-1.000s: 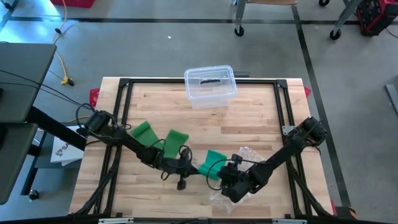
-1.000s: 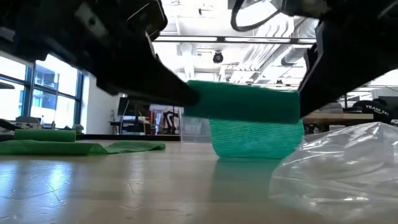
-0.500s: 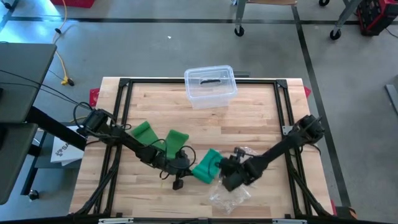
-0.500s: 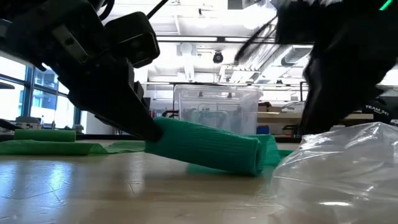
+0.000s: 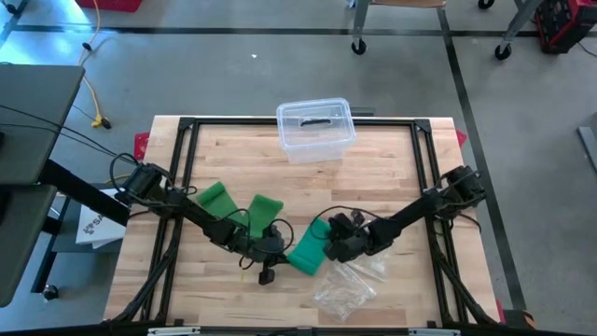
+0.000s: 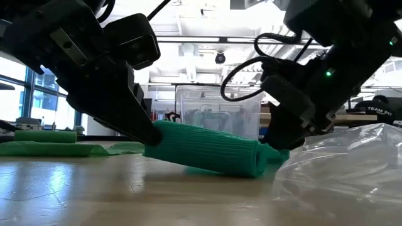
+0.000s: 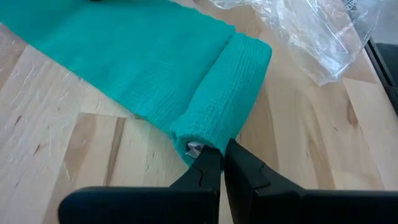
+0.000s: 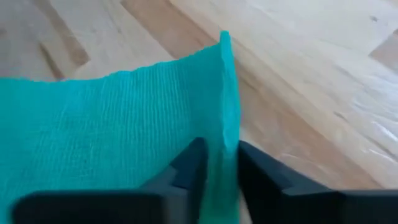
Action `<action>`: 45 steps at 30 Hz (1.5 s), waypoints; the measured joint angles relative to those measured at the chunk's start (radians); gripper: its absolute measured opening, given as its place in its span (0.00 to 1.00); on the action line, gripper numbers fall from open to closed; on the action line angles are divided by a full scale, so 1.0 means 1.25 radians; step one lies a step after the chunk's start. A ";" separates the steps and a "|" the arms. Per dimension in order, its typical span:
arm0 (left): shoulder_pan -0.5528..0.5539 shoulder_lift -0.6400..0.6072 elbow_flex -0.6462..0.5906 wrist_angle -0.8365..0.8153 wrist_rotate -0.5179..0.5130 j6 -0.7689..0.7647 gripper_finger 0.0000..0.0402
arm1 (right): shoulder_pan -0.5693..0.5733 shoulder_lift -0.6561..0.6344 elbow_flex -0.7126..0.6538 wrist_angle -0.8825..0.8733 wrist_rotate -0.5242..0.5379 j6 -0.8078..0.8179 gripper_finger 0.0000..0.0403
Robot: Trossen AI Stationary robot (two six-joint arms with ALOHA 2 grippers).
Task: Roll bandage
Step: Roll the blue bandage
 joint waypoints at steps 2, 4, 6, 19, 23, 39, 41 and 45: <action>0.000 0.000 0.000 0.000 0.000 0.000 0.00 | 0.002 0.001 -0.002 -0.008 0.013 -0.006 0.07; 0.000 0.000 0.000 0.001 0.007 0.000 0.00 | 0.002 -0.002 0.009 -0.030 0.034 -0.039 0.03; 0.000 0.000 -0.001 0.009 0.029 0.000 0.00 | 0.000 -0.013 0.026 -0.092 0.055 -0.042 0.03; 0.023 0.000 -0.001 0.037 0.074 -0.040 0.00 | 0.034 -0.181 0.318 -0.420 0.310 -0.277 0.00; 0.033 0.001 -0.001 0.108 0.103 -0.019 0.00 | 0.056 -0.179 0.399 -0.367 0.309 -0.399 0.00; 0.152 0.001 -0.001 0.271 0.109 0.012 0.00 | 0.188 -0.177 0.454 -0.095 0.092 -0.522 0.00; 0.164 0.001 -0.001 0.317 0.125 0.017 0.00 | 0.203 -0.177 0.439 -0.093 0.086 -0.500 0.00; 0.179 0.001 -0.001 0.399 0.124 0.025 0.00 | 0.222 -0.159 0.382 -0.094 0.088 -0.412 0.00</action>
